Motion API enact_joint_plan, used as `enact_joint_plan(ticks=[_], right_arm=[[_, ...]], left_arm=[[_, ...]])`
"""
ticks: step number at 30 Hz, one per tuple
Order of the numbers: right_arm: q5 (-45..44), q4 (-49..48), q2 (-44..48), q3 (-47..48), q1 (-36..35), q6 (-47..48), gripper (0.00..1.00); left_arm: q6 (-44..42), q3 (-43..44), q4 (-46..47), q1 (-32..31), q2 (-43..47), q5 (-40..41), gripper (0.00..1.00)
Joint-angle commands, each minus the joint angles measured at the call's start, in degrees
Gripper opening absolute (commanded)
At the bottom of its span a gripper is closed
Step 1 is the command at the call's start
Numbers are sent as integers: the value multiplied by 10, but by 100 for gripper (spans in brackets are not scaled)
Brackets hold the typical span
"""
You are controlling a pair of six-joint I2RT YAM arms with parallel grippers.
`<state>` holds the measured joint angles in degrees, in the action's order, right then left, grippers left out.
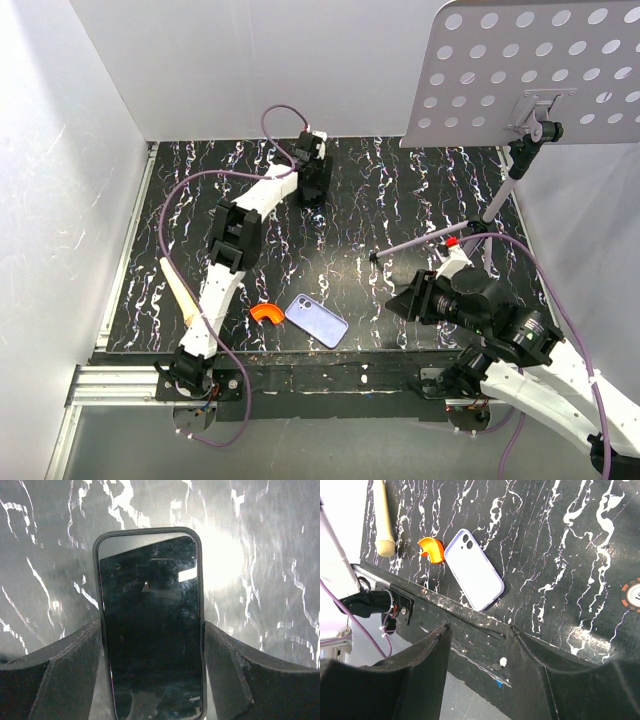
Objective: Take the phone out of the phone case
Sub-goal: Move the phone to the center of the board, then pick up the phone at the center of the board.
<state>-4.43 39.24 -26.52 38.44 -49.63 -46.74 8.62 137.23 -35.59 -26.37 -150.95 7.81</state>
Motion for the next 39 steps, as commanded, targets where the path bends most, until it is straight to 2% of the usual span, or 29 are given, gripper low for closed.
enact_joint_plan(ticks=[1,4,6,7,10,13,19,21,22,24,28,31,32,39], right_arm=[[-9,-21,-12,10,-3,5,54],[-7,-43,-12,2,-3,9,54],[-2,-55,-17,0,-3,12,54],[2,-58,-19,0,-3,13,54],[12,-65,-24,0,-3,13,54],[12,-65,-15,-5,-3,12,54],[0,-54,13,-11,-3,3,54],[-1,-51,16,-10,-3,2,54],[-1,-52,16,-10,-3,1,54],[0,-54,13,-11,-3,2,54],[0,-59,3,-9,-3,2,54],[2,-60,-3,-5,-3,4,54],[1,-61,-5,-3,-3,5,54],[0,-53,-12,-1,-3,7,54]], left_arm=[[-12,-176,-36,2,128,-110,19],[-17,-305,-34,-10,216,-122,8],[-12,-374,-34,-11,261,-136,10],[-12,-396,-40,-11,276,-149,16],[-20,-421,-82,-11,295,-158,47],[-32,-418,-108,-11,288,-132,67],[-45,-399,-128,-12,261,-93,90],[-49,-397,-134,-15,254,-67,93],[-49,-397,-136,-15,254,-63,98],[-52,-399,-134,-16,251,-69,98],[-57,-410,-133,-16,242,-76,92],[-69,-406,-131,-16,232,-76,79],[-70,-402,-130,-17,228,-76,73],[-82,-393,-124,-21,261,-48,7]])
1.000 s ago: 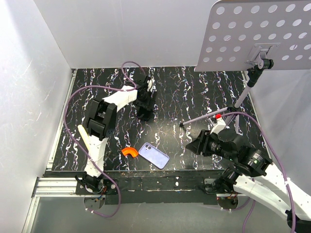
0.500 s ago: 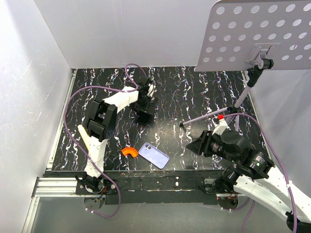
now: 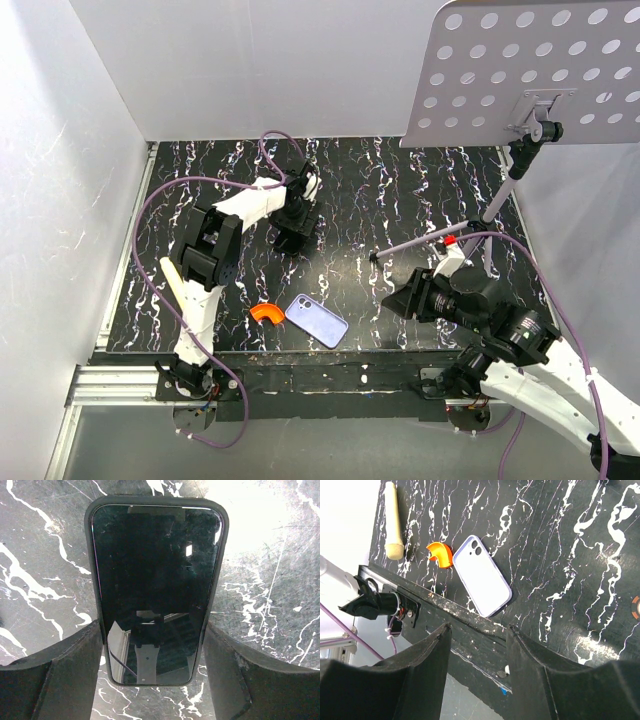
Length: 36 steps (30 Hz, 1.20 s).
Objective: Take the phone out of the phone case
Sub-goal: Pick up the phone at the center of the board, then adjust the phone.
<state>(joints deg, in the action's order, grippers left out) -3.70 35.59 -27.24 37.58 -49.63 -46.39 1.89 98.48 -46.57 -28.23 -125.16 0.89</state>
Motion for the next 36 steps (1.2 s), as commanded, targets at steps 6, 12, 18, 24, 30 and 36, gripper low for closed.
enact_joint_plan(ticks=[6,12,18,24,30,36], right_arm=[[-38,4,-30,20,-3,-8,55],[-37,-5,-85,30,-2,-10,57],[23,-46,-184,74,9,12,61],[245,-199,-292,96,80,-37,70],[338,-239,-423,211,101,-35,73],[343,-117,-552,346,112,9,72]], left_arm=[[14,-61,38,-3,144,46,0],[43,-169,117,-3,303,43,0],[45,-319,217,-4,460,-51,0],[-4,-434,248,-5,585,-125,0],[-88,-505,243,-17,677,-153,0],[-107,-521,237,-31,701,-164,0]])
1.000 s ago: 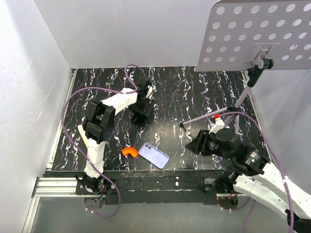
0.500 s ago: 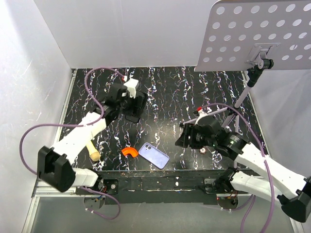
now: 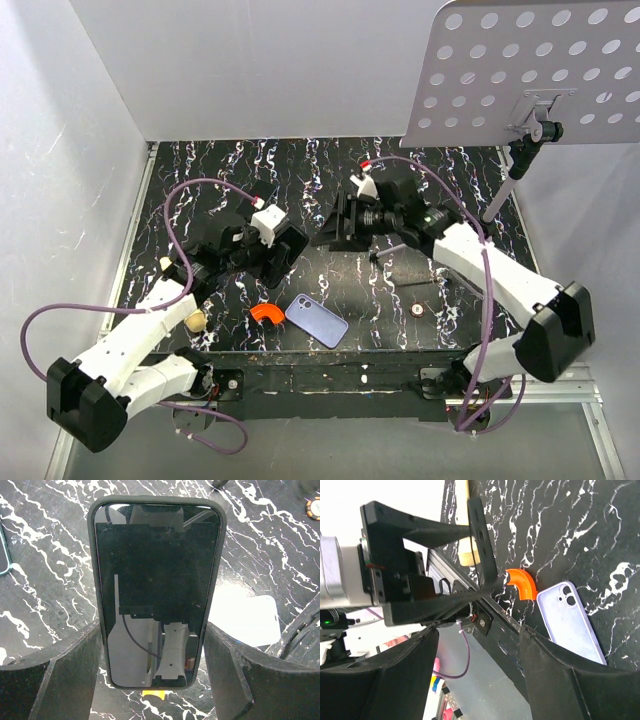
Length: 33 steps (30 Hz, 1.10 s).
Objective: Take the phone out of the phone case
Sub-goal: Adjust the phone.
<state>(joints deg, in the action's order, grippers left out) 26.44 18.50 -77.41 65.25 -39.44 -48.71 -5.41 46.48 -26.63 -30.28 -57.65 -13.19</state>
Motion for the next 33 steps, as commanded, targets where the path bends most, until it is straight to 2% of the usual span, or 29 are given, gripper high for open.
enact_joint_plan(ticks=[1,7,15,23,26,28,29,31,33], right_arm=[[56,58,-70,86,11,41,71],[117,59,-139,136,11,64,67],[154,42,-184,143,11,61,54],[198,-97,-173,54,0,-17,36],[205,-147,-157,23,-5,-38,22],[204,-196,-137,-10,-5,-59,2],[196,-222,-123,-25,-5,-74,1],[160,-272,-84,-70,-5,-105,1],[128,-350,-43,-122,-5,-150,1]], left_arm=[[-36,-2,38,-14,27,-24,0],[-45,-3,36,-30,25,-28,0],[-55,-7,32,-51,32,-37,0],[-55,5,24,-65,25,-35,0],[-53,10,23,-66,29,-28,0],[-36,12,25,-66,32,-7,0],[-15,14,26,-67,33,17,1],[45,19,30,-67,39,73,46],[131,12,47,-67,61,96,74]])
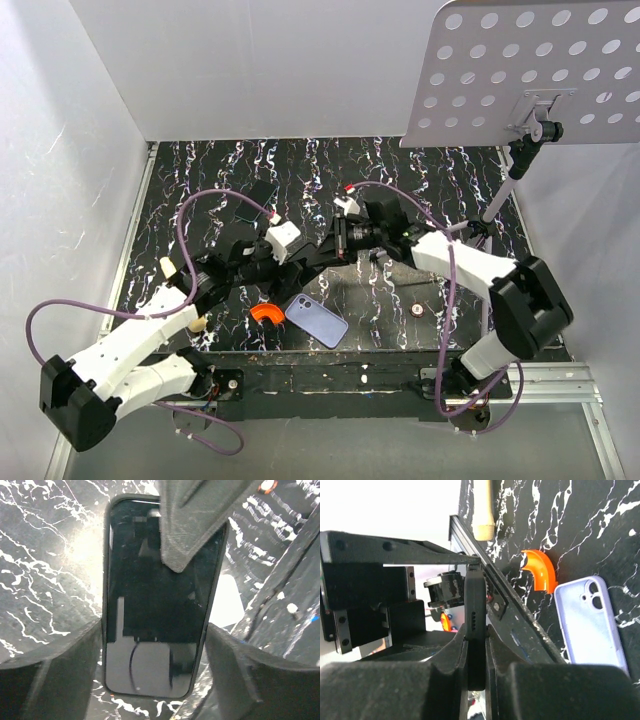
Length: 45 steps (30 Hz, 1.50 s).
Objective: Take the phone out of the phone case
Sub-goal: Adjust the phone.
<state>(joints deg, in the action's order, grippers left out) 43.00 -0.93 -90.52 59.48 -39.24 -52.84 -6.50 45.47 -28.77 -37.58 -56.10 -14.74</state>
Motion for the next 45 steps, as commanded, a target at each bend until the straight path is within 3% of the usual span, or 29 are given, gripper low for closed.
enact_joint_plan(ticks=[1,3,7,12,14,19,22,26,30,34,38,39,40,41,42,45], right_arm=[[-53,-189,106,-83,-7,-124,1],[-82,-214,142,-108,-7,-127,1],[-136,-220,205,-132,-7,-118,1],[-206,-265,298,-195,-7,-121,1],[-249,-272,343,-218,-7,-125,1],[-337,-246,448,-260,-7,-128,1],[-388,-232,500,-275,-7,-141,1],[-424,-212,543,-278,-7,-154,1],[-413,-224,534,-271,-7,-161,1],[-398,-232,534,-277,-7,-156,1],[-391,-199,550,-279,-7,-125,1],[-376,-174,556,-274,-6,-104,2],[-358,-124,556,-259,-7,-67,18],[-342,-50,551,-213,-6,-24,26],[-323,62,542,-175,-4,36,33],[-273,257,509,-108,-4,159,52]], left_arm=[[175,14,85,6,62,121,87],[260,8,100,7,91,168,98],[452,22,70,7,121,262,98],[582,20,119,8,110,212,98],[620,-1,183,9,115,181,98],[691,-125,484,13,133,98,68],[740,-178,592,13,110,74,71],[770,-180,708,12,43,0,76],[819,-161,852,9,-44,-67,59],[831,-137,900,5,-90,-102,42],[848,-135,941,4,-118,-129,1],[846,-130,940,5,-123,-146,0],[837,-124,936,5,-129,-165,0],[825,-111,924,6,-133,-196,0],[806,-95,903,8,-139,-229,0],[737,-36,816,11,-159,-363,0]])
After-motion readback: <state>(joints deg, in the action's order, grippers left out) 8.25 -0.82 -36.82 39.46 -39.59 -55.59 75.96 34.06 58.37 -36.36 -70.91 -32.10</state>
